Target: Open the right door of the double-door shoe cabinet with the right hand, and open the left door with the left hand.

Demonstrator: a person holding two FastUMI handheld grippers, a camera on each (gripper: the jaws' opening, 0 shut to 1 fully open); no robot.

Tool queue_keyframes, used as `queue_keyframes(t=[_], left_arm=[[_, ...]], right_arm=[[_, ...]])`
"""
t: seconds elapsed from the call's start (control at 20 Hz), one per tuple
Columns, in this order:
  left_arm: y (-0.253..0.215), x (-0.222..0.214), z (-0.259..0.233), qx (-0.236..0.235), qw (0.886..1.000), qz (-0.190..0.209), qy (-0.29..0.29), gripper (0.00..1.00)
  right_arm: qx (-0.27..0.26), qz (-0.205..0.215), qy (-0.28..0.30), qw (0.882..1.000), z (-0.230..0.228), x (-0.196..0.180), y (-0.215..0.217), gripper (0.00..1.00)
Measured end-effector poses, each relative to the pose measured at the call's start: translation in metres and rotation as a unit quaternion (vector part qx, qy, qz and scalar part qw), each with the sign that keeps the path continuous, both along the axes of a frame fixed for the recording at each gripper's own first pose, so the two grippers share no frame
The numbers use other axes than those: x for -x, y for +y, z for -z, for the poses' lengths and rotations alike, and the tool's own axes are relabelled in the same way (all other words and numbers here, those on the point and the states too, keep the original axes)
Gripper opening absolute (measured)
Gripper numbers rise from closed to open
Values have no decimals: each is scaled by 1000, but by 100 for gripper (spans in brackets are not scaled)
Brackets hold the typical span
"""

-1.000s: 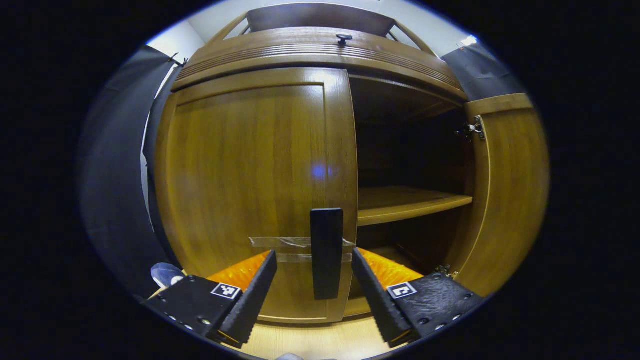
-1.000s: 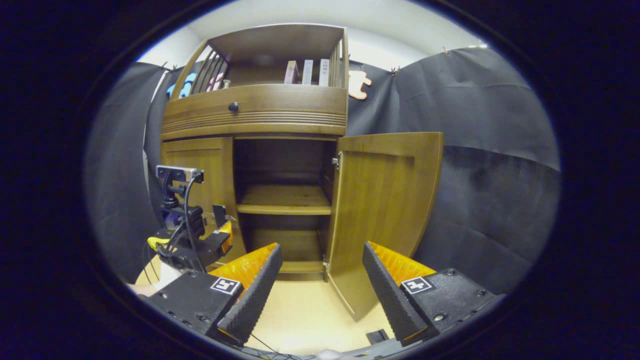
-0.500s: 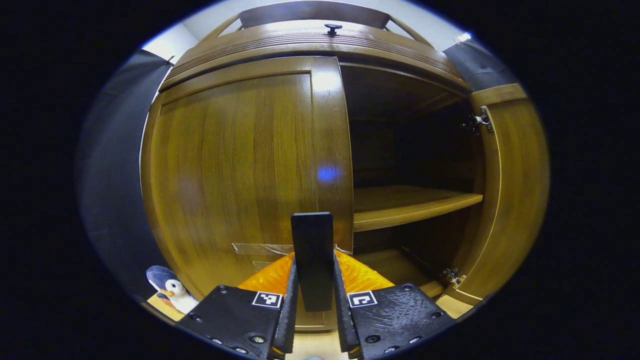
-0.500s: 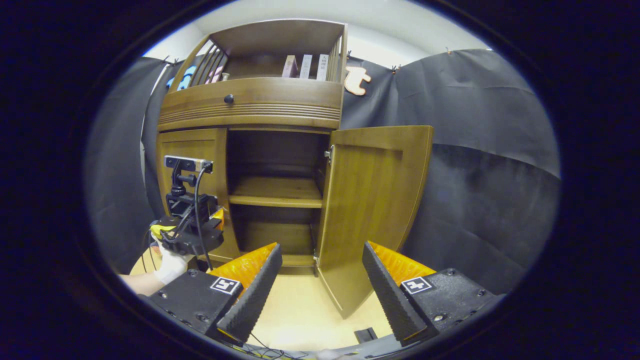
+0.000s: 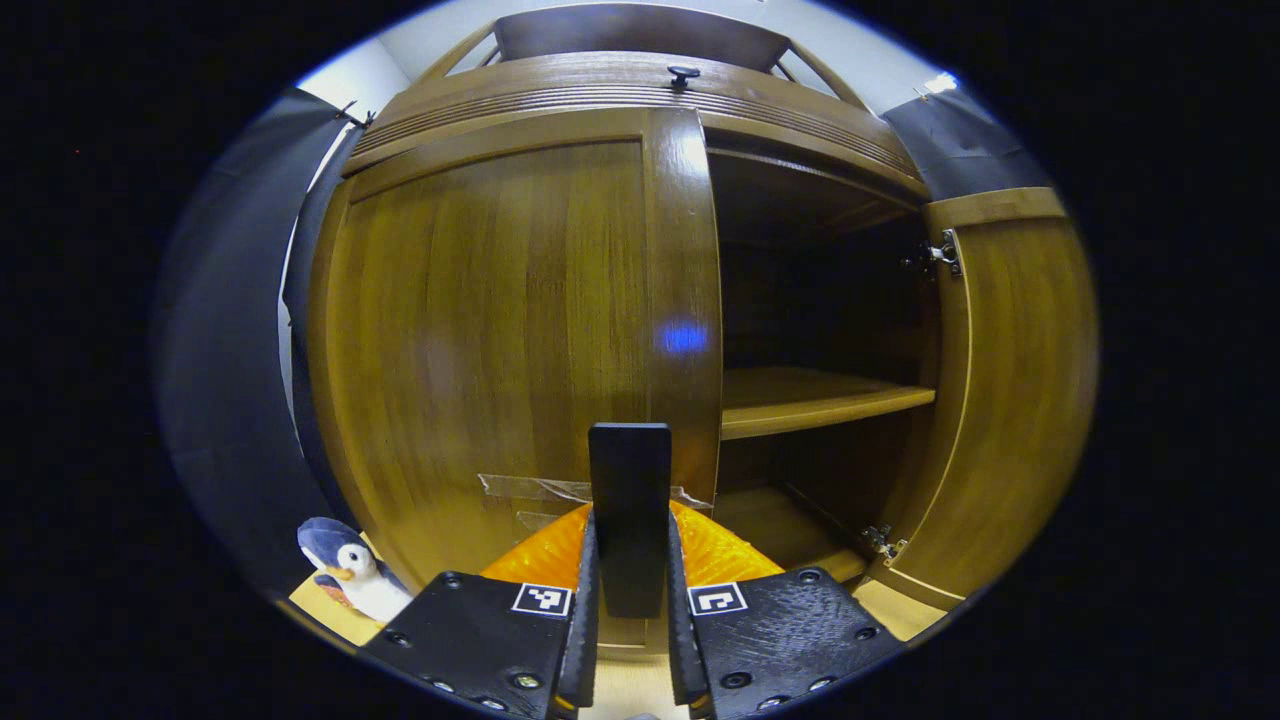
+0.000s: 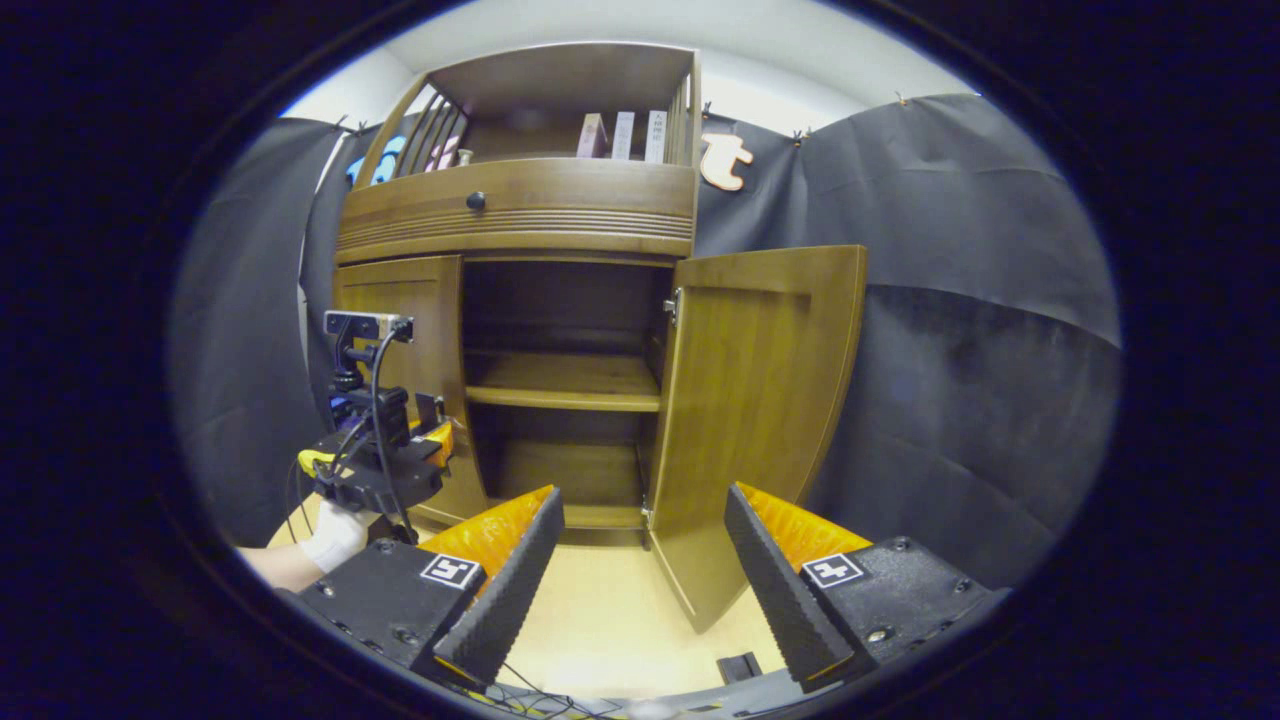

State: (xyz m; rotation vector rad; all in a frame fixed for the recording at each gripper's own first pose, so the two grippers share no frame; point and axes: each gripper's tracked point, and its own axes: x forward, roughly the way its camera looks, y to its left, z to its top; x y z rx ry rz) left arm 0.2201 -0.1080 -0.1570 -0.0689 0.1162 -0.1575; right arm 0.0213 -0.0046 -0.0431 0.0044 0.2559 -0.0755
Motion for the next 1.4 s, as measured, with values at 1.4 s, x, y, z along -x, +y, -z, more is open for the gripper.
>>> queue_keyframes(t=[1.4], left_arm=[[86, 124, 1, -2, 1000, 8, -9, 17]], right_arm=[[-17, -84, -2, 996, 11, 39, 64, 100]])
